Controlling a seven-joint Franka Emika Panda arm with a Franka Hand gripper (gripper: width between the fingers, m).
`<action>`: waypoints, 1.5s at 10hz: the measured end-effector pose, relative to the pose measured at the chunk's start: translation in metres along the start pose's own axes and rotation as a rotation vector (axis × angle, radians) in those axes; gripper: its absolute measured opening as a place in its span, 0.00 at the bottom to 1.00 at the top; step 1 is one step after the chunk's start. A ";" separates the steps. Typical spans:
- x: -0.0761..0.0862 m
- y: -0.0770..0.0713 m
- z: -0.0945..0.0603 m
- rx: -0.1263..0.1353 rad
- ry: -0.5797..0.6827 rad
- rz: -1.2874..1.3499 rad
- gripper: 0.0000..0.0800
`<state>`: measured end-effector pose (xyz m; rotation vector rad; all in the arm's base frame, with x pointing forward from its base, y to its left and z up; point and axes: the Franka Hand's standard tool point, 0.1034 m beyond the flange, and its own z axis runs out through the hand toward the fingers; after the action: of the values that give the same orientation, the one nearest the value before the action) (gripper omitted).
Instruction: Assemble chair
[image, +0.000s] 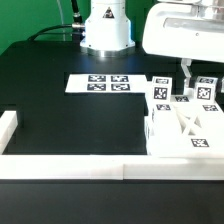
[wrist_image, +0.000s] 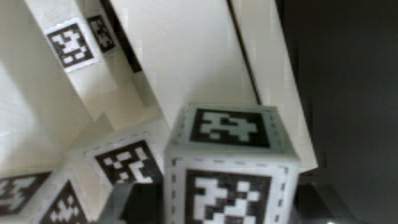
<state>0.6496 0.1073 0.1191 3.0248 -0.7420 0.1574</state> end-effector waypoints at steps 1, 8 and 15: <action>0.000 0.000 0.000 0.000 0.000 0.055 0.36; 0.000 0.000 0.000 0.001 0.000 0.536 0.36; -0.001 -0.002 -0.001 0.006 -0.007 1.016 0.36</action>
Offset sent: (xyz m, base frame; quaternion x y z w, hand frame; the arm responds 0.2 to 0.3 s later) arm 0.0000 0.0000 0.0000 0.0000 0.0000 0.1296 0.9916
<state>0.6498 0.1092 0.1200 2.3261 -2.1598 0.1504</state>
